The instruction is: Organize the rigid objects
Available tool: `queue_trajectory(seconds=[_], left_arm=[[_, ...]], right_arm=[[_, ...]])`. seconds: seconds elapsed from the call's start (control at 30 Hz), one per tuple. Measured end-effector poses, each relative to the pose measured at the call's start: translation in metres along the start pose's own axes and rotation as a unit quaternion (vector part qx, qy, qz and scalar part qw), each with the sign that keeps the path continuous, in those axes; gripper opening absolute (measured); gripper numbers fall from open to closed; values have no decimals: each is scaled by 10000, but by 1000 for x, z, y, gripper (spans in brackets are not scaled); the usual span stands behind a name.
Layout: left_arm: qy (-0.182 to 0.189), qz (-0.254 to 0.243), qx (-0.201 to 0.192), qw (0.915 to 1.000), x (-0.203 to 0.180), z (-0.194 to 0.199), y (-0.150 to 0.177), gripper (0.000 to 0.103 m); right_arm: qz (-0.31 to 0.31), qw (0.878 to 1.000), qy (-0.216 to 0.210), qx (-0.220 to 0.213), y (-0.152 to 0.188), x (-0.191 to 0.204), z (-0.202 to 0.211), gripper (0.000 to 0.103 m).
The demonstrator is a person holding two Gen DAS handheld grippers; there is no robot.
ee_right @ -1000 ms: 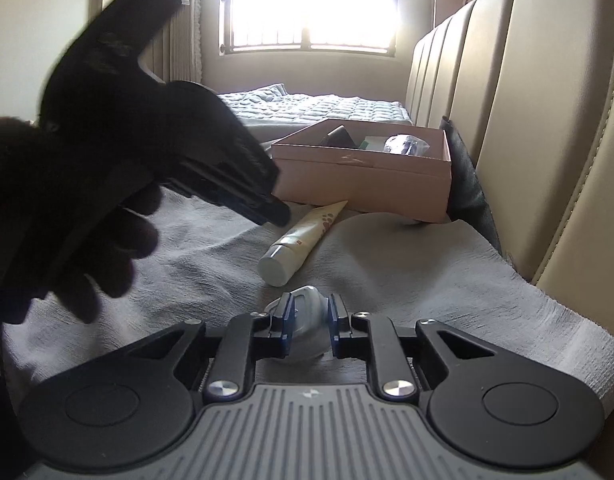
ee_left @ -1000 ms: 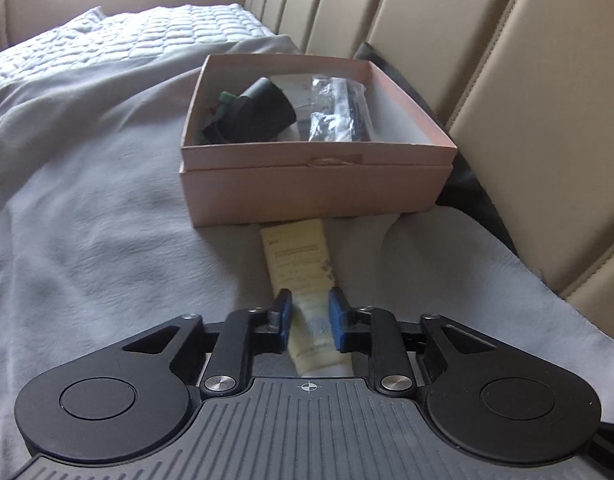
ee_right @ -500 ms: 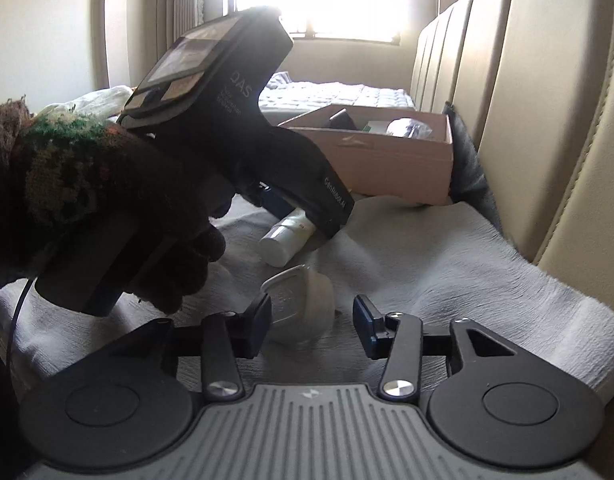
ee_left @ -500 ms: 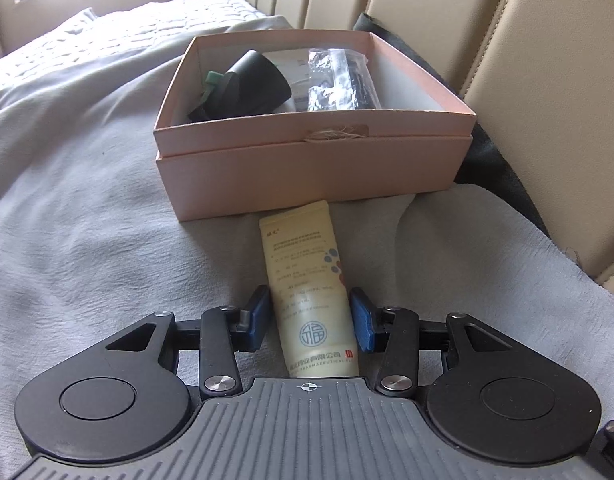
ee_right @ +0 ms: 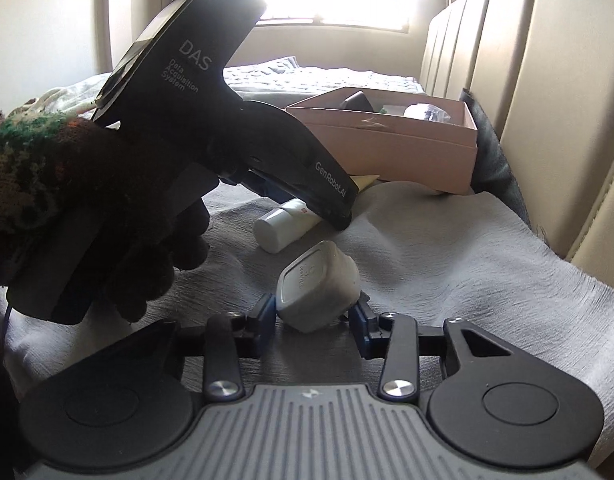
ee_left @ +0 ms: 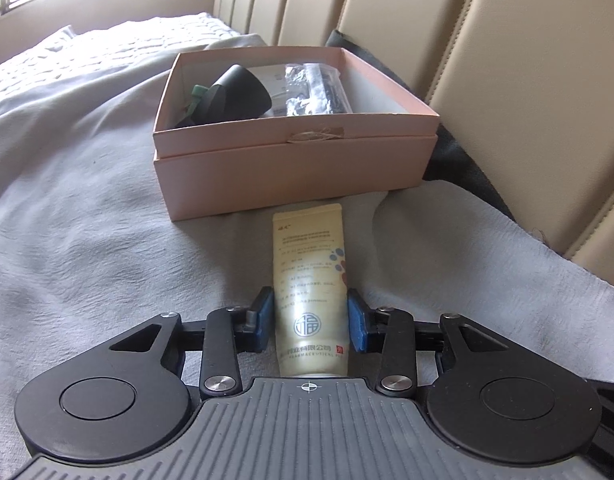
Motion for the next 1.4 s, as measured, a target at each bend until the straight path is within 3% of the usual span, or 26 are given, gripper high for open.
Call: queue_trajectory(seconds=[0.17,0.2,0.23,0.27,0.33,0.5,0.57,0.63,0.83,0.97,1.17,1.2,1.23,1.4], left_arm=[[297,-96,-97,9995,0,23,10,41],[384,-115,-162,9991,2,32,13,41],[449,-143,-249,9986,4,41,17,41],[484,-161,-334,9981,7,49,20,39],[518,-72,-465,9976,18,61,23,27],[456,308,-717,9959,41,82,18,26],[482,372,-762,9952,46,87,17,26],[516,390,-768,9949,48,91,18,26],[528,326,-732,9954,48,92,27,26],[498,363,-676,9958,47,87,32,26],[295,116,-432,9986,42,68,37,26],[274,110,-428,9986,42,66,39,26],[282,136,-470,9984,42,65,41,26],[464,141,-804,9956,41,82,33,25]], right_arm=[[-130,9999,-15,-36,-5,-3,15,35],[-143,9999,-2,-76,-7,-5,21,28],[-138,9999,15,-89,-10,-9,26,6],[-127,9999,45,-99,-12,-11,31,1],[-96,9997,144,-192,-17,-17,43,2],[140,9994,223,-223,-19,-23,47,6],[16,9998,152,-106,-17,-23,42,20],[-121,9998,125,-72,-14,-21,37,42],[89,9997,224,-11,-18,-10,13,54],[3,9992,346,189,-20,-13,-12,54],[-58,9990,371,240,-24,-12,-9,41],[1,9992,327,248,-25,-10,-6,26],[58,9992,302,268,-26,-9,-2,22],[175,9989,405,176,-31,-11,17,20]])
Point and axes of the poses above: each gripper's, at about its wrist camera, not at the fingertips, and z roughly against the way its jaws point, x to its left, y to its underside, the point moved 6 cm from there along -z, roughly the way its jaws point, and after that the axes turned 4 degrees about -y, right-handed, at the moved point
